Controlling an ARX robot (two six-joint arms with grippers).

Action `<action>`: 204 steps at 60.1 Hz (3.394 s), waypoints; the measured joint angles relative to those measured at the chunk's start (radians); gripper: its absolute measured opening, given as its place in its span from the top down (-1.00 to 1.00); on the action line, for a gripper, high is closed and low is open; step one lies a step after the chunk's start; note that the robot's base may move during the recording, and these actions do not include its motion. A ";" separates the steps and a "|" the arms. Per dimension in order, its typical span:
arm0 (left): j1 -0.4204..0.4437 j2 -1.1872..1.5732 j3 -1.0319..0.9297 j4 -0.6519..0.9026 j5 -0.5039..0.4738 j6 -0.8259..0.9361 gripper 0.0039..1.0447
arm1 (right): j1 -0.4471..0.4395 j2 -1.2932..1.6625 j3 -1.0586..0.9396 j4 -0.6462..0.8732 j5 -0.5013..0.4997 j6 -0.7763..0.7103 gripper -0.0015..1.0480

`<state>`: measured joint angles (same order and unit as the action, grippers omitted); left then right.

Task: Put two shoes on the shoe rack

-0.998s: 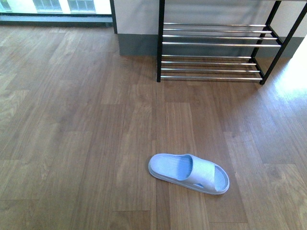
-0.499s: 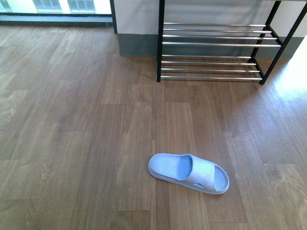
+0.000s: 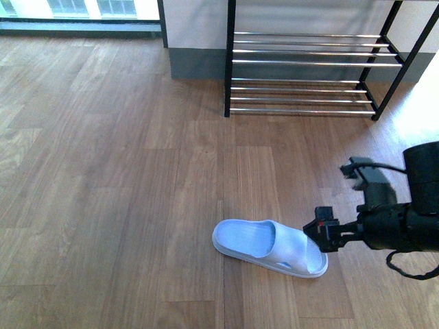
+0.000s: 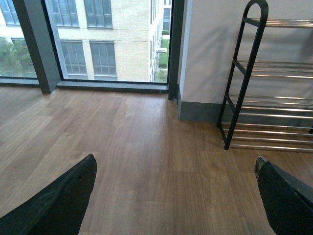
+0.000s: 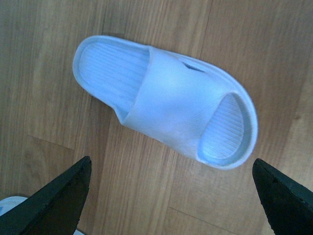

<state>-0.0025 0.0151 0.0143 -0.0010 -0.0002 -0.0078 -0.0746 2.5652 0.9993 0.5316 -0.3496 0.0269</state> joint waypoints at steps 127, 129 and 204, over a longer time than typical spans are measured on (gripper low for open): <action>0.000 0.000 0.000 0.000 0.000 0.000 -0.83 | -0.005 0.266 0.243 -0.072 -0.184 -0.002 -0.74; 0.000 0.000 0.000 0.000 0.000 0.000 -0.83 | -0.005 0.272 0.248 -0.074 -0.184 0.005 -0.83; 0.000 0.000 0.000 0.000 0.000 0.000 -0.83 | -0.012 0.129 0.202 -0.330 -0.097 -0.497 0.97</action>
<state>-0.0025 0.0147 0.0143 -0.0010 -0.0002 -0.0078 -0.0868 2.6946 1.2015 0.2020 -0.4465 -0.4702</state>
